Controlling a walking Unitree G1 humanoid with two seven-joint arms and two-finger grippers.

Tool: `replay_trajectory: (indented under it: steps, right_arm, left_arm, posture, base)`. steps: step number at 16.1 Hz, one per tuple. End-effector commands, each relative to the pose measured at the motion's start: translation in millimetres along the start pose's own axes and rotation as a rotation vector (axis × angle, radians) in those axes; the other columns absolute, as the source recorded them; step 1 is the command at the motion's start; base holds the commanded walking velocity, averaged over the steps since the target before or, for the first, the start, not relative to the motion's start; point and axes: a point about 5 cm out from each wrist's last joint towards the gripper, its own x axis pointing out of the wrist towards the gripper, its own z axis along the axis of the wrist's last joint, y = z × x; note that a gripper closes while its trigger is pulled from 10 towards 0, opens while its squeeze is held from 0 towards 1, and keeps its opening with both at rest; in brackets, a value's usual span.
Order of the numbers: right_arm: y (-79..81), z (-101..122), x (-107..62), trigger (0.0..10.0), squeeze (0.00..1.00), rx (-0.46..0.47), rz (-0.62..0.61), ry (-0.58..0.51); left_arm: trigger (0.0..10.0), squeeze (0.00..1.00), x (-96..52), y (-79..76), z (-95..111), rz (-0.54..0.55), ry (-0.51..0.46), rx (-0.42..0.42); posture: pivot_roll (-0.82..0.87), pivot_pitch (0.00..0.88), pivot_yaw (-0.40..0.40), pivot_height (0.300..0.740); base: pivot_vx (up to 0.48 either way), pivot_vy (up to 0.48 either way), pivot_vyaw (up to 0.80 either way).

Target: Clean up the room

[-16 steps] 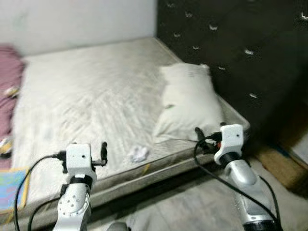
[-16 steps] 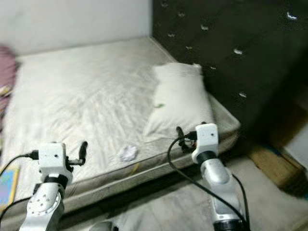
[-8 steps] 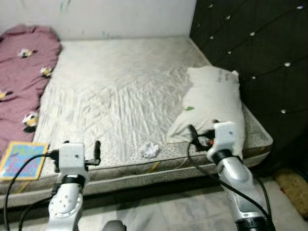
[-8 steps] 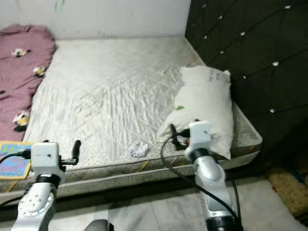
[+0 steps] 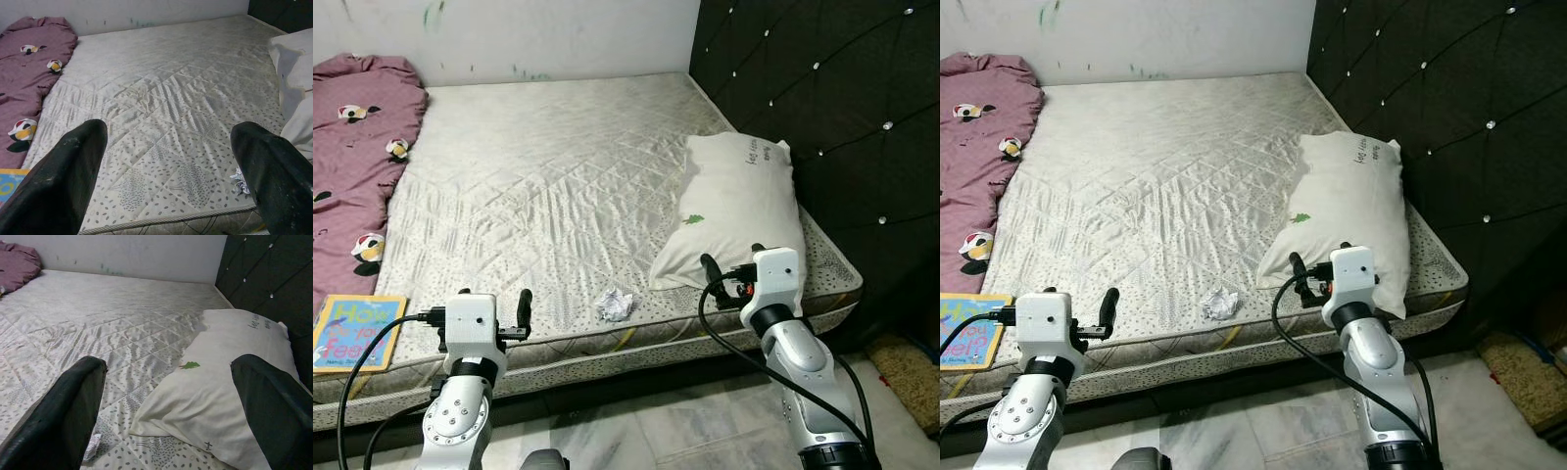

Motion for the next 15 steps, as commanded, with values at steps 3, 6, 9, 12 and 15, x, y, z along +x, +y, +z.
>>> replay_trajectory:
  steps: [3,6,9,12,15]
  right_arm:
    - [-0.1,3.7,0.9,10.0,0.00,-0.010,0.007,-0.010]
    - [-0.5,3.3,0.7,10.0,0.00,-0.010,0.005,-0.009]
    - [-1.6,2.9,1.2,10.0,0.00,-0.007,-0.002,-0.006]
    - [-2.4,2.4,1.6,10.0,0.00,0.005,-0.014,-0.003]
    - [-2.2,2.8,2.5,10.0,0.00,0.004,-0.016,-0.003]
  left_arm:
    - [10.0,0.00,-0.4,-1.0,3.6,-0.014,-0.014,-0.006]
    - [10.0,0.00,-0.3,-1.5,3.9,-0.019,-0.016,-0.006]
    - [10.0,0.00,-1.1,0.1,3.1,-0.017,-0.012,-0.008]
    - [10.0,0.00,-0.8,0.3,3.2,-0.018,-0.012,-0.004]
    - [10.0,0.00,0.0,0.0,3.4,-0.022,-0.012,-0.004]
  posture:
    - [0.04,0.000,-0.061,0.740]
    - [0.04,0.000,-0.062,0.740]
    - [0.04,0.000,-0.063,0.740]
    - [0.04,0.000,-0.064,0.740]
    - [0.04,0.000,-0.062,0.740]
  base:
    - [0.000,0.000,0.00]
    - [0.296,0.000,0.53]
    - [0.000,0.000,0.27]
    - [0.000,0.000,0.00]
    - [0.000,0.000,0.00]
